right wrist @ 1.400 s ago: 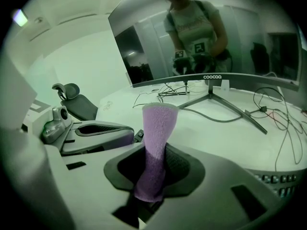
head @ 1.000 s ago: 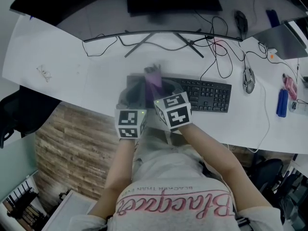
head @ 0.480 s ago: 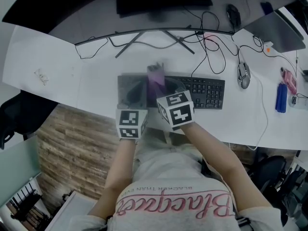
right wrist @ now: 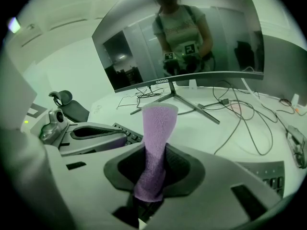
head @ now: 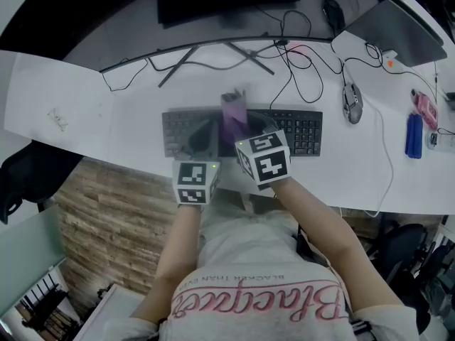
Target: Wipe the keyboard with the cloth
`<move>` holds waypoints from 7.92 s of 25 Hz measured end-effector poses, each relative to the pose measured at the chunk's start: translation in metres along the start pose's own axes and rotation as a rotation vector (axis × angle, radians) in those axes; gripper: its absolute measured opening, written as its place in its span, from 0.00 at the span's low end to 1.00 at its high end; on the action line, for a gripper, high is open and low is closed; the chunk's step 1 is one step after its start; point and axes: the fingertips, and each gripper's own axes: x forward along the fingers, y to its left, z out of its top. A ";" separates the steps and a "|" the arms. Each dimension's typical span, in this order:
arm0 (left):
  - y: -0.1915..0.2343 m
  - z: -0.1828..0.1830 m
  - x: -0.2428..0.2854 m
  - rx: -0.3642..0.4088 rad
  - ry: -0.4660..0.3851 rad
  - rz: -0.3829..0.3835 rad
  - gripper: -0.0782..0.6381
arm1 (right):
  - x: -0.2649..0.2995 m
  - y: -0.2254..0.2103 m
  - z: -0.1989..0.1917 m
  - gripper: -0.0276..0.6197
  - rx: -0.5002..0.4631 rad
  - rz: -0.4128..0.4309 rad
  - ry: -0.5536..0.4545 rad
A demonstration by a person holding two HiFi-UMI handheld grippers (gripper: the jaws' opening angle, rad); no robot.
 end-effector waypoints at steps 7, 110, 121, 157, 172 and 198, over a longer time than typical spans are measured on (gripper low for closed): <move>-0.028 0.009 0.012 0.007 -0.009 -0.021 0.12 | -0.018 -0.027 -0.008 0.18 0.007 -0.020 -0.003; 0.064 0.044 -0.083 -0.007 -0.185 0.015 0.12 | -0.081 0.080 0.071 0.18 -0.111 -0.051 -0.218; 0.124 0.026 -0.105 -0.047 -0.185 0.081 0.12 | -0.019 0.151 0.055 0.18 -0.173 0.067 -0.129; 0.177 -0.027 -0.119 -0.113 -0.125 0.085 0.12 | 0.070 0.205 -0.030 0.18 -0.012 0.114 0.168; 0.156 -0.022 -0.105 -0.115 -0.117 0.073 0.12 | 0.059 0.186 -0.032 0.18 -0.002 0.126 0.188; 0.080 -0.015 -0.071 -0.059 -0.064 0.020 0.12 | 0.021 0.122 -0.047 0.18 0.035 0.120 0.186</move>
